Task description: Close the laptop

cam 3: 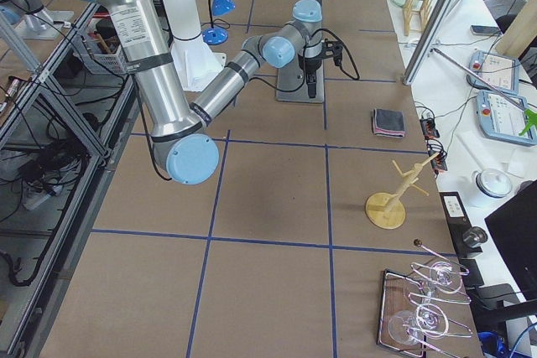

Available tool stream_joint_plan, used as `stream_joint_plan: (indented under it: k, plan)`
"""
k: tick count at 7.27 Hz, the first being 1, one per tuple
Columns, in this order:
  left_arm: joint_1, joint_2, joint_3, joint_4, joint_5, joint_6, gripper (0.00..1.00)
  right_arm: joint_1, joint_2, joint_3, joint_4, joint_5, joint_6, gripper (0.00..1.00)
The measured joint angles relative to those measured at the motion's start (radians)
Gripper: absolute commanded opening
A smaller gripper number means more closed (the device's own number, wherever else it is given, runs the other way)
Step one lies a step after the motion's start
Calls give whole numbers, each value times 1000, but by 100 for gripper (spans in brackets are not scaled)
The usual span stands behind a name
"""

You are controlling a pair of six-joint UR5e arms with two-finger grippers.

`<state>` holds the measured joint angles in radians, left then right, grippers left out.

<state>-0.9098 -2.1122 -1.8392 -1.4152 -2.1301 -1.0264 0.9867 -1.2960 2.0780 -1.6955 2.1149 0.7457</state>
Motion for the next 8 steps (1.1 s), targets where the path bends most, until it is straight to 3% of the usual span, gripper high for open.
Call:
stream_joint_plan:
  k: [2, 5, 8]
  plan:
    - [-91, 90, -65, 49, -10, 96, 100, 163, -160, 48, -52, 74, -287, 100]
    - [-305, 268, -68, 60, -95, 509, 100, 442, -282, -109, -58, 233, -710, 100]
    - [-505, 422, 12, 54, -165, 905, 100, 590, -335, -247, -57, 256, -969, 100]
